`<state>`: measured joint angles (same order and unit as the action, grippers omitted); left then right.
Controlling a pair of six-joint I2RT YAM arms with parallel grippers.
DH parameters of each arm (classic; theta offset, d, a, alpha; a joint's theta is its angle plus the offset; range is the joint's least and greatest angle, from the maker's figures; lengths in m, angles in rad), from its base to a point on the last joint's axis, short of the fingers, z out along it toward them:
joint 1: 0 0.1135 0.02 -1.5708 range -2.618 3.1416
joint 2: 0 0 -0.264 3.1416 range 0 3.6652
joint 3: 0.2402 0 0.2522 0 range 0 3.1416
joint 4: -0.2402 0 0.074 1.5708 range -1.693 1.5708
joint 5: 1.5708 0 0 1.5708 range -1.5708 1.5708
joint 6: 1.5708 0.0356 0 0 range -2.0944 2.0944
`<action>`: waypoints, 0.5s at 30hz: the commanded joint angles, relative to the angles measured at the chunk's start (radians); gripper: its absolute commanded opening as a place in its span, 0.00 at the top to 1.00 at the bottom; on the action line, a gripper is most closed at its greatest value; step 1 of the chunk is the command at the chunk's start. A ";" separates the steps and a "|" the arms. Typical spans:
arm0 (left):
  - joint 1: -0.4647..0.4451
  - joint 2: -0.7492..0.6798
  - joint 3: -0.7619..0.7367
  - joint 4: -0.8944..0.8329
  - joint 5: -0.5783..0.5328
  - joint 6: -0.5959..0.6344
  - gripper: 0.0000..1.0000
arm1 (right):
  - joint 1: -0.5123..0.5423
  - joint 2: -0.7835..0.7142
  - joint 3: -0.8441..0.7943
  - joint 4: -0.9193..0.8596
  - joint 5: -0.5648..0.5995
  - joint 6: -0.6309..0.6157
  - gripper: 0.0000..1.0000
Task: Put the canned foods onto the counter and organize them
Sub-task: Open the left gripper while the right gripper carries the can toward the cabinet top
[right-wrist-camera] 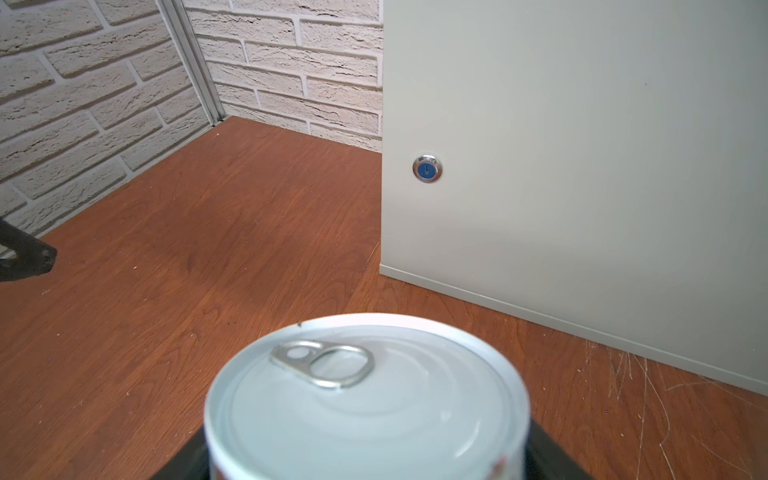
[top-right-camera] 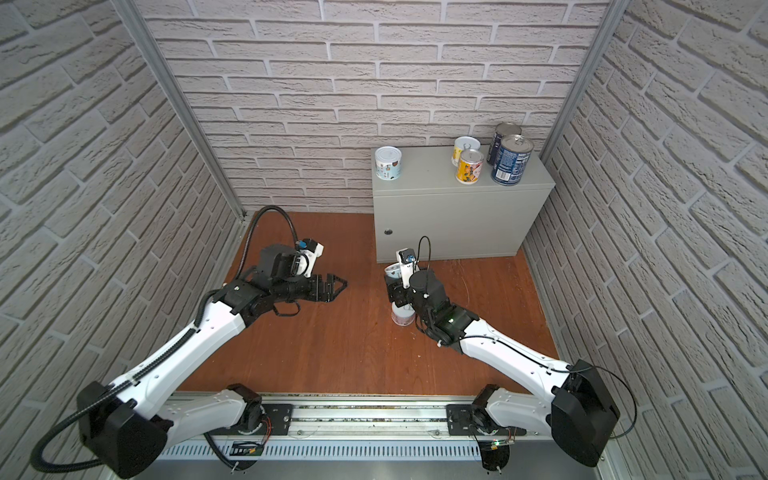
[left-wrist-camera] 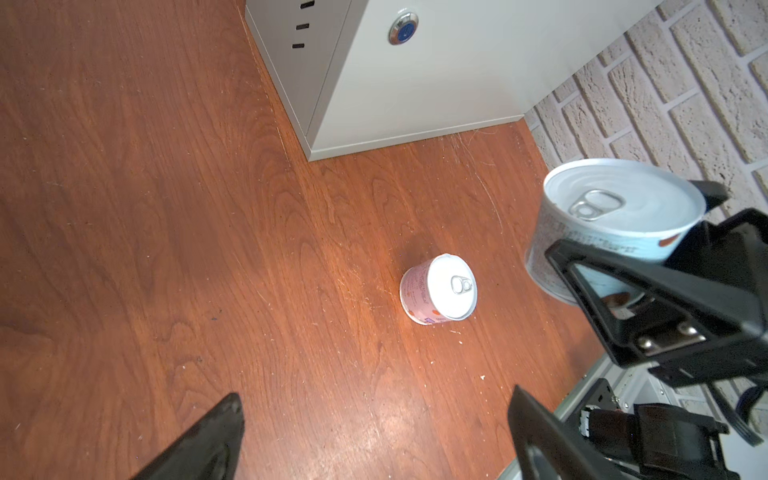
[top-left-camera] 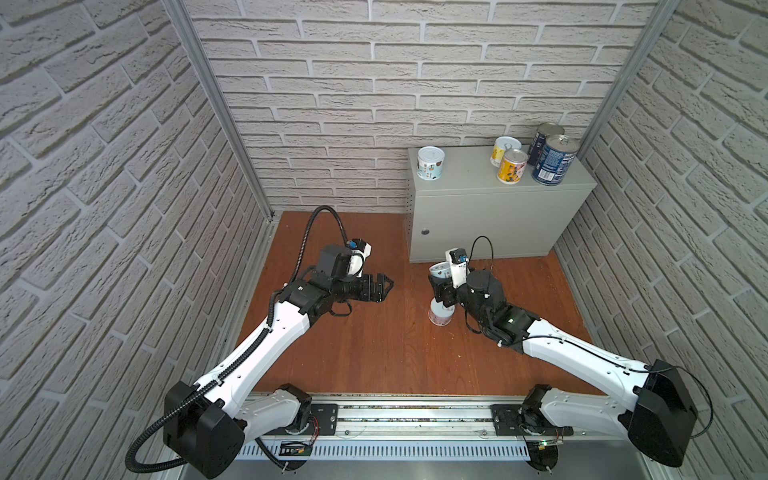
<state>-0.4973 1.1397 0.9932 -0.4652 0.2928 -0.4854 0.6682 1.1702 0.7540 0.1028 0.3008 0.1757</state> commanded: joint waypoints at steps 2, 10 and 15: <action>0.001 -0.033 -0.019 -0.018 -0.030 0.029 0.02 | -0.025 -0.041 0.088 0.013 0.010 0.037 0.41; -0.033 -0.059 -0.026 -0.019 -0.041 0.028 0.02 | -0.039 -0.043 0.228 -0.058 -0.016 -0.016 0.41; -0.054 -0.064 -0.009 -0.043 -0.069 0.031 0.02 | -0.067 -0.024 0.335 -0.059 -0.041 -0.062 0.41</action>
<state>-0.5411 1.0950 0.9768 -0.5041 0.2501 -0.4706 0.6201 1.1702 1.0153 -0.0467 0.2729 0.1528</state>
